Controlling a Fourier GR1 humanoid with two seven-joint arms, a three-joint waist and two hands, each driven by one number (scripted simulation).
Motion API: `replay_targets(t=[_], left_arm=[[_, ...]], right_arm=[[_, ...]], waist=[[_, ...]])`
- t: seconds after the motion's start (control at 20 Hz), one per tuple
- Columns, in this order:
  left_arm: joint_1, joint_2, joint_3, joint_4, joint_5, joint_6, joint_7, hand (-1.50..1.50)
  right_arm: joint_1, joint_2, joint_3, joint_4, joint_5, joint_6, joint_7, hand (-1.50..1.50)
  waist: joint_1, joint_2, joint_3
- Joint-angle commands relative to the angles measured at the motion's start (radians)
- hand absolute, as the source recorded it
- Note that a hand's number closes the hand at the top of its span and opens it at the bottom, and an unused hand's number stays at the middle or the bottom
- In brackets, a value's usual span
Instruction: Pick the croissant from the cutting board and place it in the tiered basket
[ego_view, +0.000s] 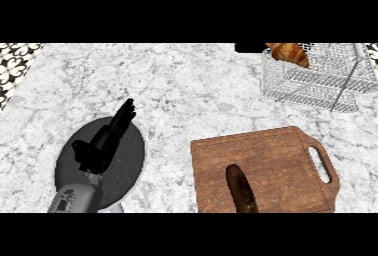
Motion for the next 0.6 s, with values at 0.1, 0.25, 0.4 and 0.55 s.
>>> replay_targets(t=[0.1,0.25,0.4,0.55], left_arm=[[0.010,-0.002,0.001,-0.005,0.001,-0.001,-0.006,0.00],[0.048,0.002,-0.015,-0.004,-0.016,-0.008,-0.054,0.00],[0.008,0.002,0.006,0.031,0.003,-0.019,-0.056,0.00],[0.023,0.030,0.024,0.016,0.021,-0.044,-0.045,0.00]], right_arm=[[0.009,-0.123,-0.012,-0.073,0.007,-0.183,0.012,-1.50],[0.052,-0.174,-0.019,-0.105,0.020,-0.305,-0.039,-1.50],[0.093,-0.230,-0.078,-0.115,-0.022,-0.371,-0.102,-1.50],[0.161,-0.301,-0.155,-0.107,-0.089,-0.349,-0.175,-1.50]], waist=[[0.002,0.002,0.000],[0.009,0.006,0.001],[0.004,0.012,0.002],[-0.001,0.006,0.003]])
